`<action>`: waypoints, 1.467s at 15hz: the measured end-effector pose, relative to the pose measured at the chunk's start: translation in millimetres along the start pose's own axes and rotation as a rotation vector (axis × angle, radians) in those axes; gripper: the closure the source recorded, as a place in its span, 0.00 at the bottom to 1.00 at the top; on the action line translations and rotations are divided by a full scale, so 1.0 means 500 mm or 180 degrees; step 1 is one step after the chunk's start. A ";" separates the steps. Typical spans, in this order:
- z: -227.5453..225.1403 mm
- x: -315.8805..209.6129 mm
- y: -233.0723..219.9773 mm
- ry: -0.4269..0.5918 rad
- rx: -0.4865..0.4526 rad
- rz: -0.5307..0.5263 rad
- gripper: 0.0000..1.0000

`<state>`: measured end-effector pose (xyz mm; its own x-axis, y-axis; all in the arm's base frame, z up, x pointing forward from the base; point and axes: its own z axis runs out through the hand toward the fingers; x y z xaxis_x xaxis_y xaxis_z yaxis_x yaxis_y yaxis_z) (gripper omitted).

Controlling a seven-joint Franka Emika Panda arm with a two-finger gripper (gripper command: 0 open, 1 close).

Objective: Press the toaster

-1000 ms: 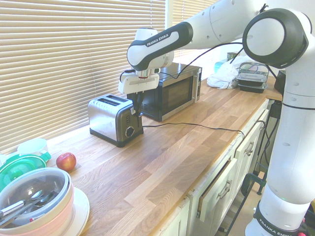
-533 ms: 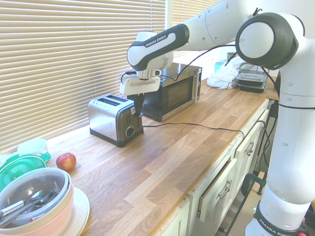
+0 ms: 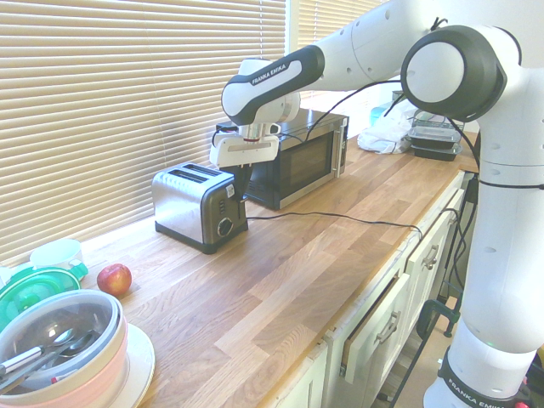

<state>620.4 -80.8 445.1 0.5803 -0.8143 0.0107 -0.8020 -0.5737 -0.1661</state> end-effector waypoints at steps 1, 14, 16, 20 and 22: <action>0.007 0.003 0.001 -0.0005 -0.0007 0.0007 1.00; 0.094 -0.003 0.012 -0.0006 0.0029 0.0011 1.00; 0.094 -0.002 0.016 -0.0017 0.0064 0.0006 1.00; 0.093 -0.003 0.021 -0.0011 0.0094 0.0009 1.00; 0.092 -0.003 0.022 -0.0013 0.0105 0.0011 1.00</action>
<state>617.1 -82.1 397.9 0.5782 -0.8159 0.0062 -0.7989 -0.5677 -0.1985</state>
